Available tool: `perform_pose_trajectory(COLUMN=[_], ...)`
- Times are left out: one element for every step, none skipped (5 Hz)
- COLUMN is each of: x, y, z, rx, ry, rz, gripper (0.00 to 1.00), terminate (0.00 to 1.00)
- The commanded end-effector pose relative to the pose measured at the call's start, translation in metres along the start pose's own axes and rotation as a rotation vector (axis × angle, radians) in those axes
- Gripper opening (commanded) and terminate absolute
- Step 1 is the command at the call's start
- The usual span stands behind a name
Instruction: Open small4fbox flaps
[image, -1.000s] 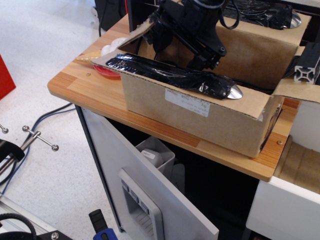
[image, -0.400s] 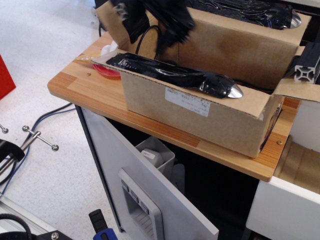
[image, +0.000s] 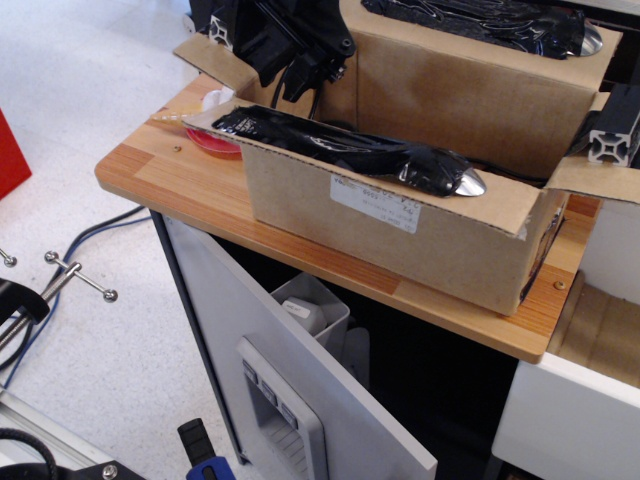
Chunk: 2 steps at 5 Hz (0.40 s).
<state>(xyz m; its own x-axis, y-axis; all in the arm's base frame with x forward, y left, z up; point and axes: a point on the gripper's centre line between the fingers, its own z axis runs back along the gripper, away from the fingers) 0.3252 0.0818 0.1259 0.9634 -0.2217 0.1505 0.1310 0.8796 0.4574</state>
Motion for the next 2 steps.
perform_pose_trajectory(x=[-0.0034,-0.0044], y=[0.0222,0.0165], z=[-0.0073,-0.015], rx=[-0.028,-0.082], ry=[-0.102,-0.096], rz=[0.078,0.116], gripper=[1.0,1.0], terminate=[0.0,0.0])
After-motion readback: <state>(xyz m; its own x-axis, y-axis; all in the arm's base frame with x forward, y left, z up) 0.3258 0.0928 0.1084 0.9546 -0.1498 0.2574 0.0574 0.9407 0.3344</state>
